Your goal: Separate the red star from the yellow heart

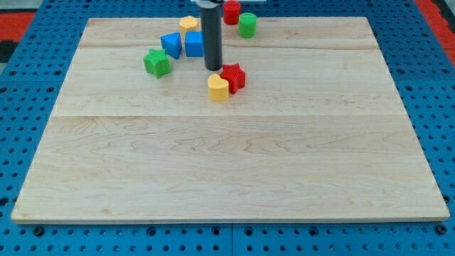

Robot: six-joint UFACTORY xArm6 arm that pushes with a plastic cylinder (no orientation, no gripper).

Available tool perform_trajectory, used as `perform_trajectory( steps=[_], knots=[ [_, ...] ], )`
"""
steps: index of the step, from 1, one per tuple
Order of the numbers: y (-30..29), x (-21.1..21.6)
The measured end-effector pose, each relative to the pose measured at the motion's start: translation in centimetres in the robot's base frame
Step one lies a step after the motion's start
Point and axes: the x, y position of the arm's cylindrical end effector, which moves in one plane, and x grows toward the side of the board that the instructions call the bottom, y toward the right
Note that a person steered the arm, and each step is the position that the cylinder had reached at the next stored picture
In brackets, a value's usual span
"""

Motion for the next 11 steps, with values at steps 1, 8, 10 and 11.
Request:
perform_trajectory(
  steps=[1, 8, 10, 11],
  knots=[
    [3.7, 0.1],
    [3.5, 3.4],
    [-1.7, 4.3],
    [-1.8, 3.2]
  ],
)
